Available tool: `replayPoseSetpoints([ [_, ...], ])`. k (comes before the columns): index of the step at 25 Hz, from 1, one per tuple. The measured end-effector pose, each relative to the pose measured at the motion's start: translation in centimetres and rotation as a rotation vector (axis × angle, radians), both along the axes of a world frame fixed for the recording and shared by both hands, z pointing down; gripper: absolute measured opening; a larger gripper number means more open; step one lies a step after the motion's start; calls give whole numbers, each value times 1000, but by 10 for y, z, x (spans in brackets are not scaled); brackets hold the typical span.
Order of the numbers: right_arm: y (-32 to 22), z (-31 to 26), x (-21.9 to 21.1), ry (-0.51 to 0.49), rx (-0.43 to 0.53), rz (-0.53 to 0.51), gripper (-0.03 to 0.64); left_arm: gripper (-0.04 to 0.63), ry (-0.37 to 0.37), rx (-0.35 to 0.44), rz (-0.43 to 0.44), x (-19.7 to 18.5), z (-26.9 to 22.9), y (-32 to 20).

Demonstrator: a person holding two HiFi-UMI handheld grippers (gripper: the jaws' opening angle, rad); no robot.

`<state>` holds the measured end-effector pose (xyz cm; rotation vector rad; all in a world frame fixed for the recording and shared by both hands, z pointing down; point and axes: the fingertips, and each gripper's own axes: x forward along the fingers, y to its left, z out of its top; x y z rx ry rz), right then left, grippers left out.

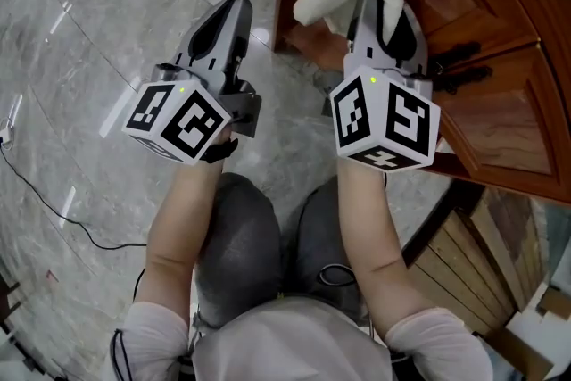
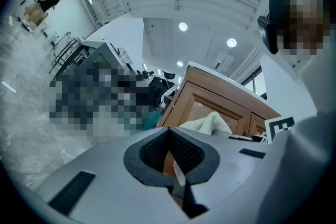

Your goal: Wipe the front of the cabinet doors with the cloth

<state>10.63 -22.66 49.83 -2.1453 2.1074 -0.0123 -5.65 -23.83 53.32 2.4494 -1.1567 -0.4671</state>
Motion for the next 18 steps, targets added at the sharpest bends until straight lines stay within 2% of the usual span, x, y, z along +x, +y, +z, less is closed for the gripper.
replayPoseSetpoints([
  [11,28,2,22,-66,21,78,81,17,19,-8,22,7,5,2],
  [18,39,-1,21,-67,40,79,81,17,25,-8,34,12,6,4],
])
